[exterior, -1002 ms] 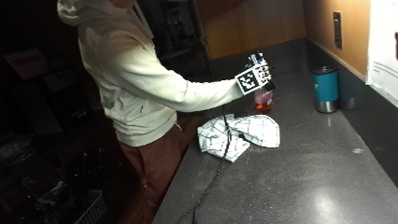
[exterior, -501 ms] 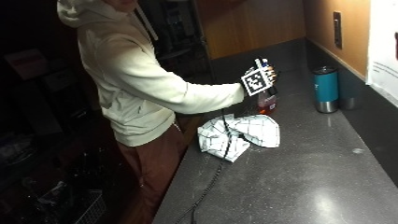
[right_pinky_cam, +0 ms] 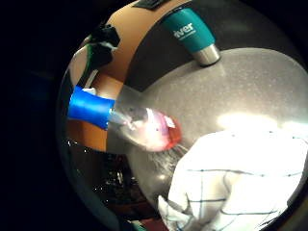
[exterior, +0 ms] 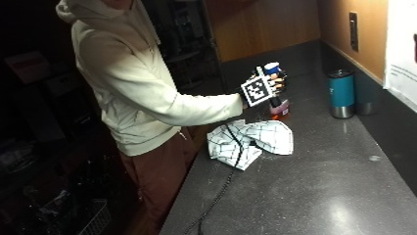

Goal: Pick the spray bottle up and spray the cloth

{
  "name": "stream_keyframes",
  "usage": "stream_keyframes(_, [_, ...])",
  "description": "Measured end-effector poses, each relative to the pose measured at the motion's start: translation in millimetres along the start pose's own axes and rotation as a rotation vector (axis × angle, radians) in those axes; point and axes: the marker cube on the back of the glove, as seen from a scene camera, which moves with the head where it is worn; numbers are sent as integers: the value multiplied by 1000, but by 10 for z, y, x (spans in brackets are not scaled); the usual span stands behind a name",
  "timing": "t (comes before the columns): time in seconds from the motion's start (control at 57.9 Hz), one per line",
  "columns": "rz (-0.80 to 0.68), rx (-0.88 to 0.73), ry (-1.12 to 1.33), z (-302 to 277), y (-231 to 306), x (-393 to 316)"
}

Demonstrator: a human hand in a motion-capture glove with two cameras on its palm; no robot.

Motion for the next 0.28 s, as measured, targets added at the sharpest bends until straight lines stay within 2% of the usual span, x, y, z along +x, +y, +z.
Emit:
stream_keyframes(0.086, [-11, -42, -97, -226, 134, -185])
stream_keyframes(0.138, [-19, 26, -15, -283, 96, -108])
stream_keyframes(0.207, [-31, -46, -25, -439, 275, -153])
stream_keyframes(0.276, [-26, 20, 45, -543, 263, -89])
